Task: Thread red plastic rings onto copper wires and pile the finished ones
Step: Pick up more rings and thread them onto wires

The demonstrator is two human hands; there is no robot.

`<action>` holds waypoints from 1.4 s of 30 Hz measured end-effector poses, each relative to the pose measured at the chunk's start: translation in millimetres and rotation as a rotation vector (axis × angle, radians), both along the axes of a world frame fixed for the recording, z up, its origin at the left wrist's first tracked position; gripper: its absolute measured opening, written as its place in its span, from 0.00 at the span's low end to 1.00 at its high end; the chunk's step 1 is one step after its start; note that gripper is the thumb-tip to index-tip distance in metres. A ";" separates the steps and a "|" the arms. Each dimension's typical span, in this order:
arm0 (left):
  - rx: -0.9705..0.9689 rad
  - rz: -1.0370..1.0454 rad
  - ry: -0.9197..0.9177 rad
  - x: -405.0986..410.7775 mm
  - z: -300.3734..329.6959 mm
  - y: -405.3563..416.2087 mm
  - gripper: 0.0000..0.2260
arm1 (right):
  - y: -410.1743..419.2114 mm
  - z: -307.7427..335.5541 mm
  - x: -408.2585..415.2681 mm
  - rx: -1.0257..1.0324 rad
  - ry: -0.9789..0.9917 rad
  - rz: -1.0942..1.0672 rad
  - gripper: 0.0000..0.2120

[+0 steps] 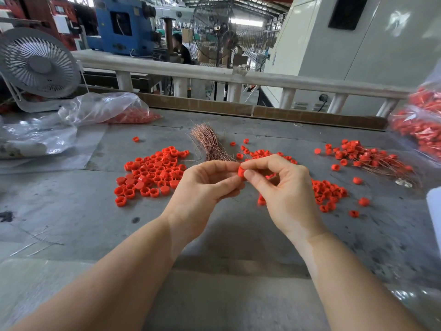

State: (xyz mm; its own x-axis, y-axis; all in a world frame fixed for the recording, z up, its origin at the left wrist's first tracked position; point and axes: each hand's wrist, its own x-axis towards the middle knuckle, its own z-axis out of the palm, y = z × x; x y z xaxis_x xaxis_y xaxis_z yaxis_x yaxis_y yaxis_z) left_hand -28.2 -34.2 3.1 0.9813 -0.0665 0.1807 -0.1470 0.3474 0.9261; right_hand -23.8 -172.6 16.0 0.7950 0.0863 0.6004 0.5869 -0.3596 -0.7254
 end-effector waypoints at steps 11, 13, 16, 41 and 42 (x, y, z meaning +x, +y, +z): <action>-0.004 0.020 -0.003 -1.5 1.8 1.9 0.08 | 0.0 1.3 0.0 0.096 0.039 0.015 0.09; -0.017 0.007 -0.003 -1.8 2.4 1.9 0.08 | 0.4 1.2 -0.3 0.095 0.038 0.017 0.10; -0.048 -0.017 -0.003 -2.2 3.1 1.6 0.09 | 0.5 1.1 -1.0 0.102 0.033 0.018 0.11; -0.103 -0.033 0.049 -3.1 5.4 2.3 0.08 | -0.4 2.7 -2.9 -0.033 -0.032 0.044 0.18; -0.104 -0.034 0.053 -2.9 5.4 2.6 0.09 | -0.4 2.7 -2.9 -0.040 -0.036 0.047 0.19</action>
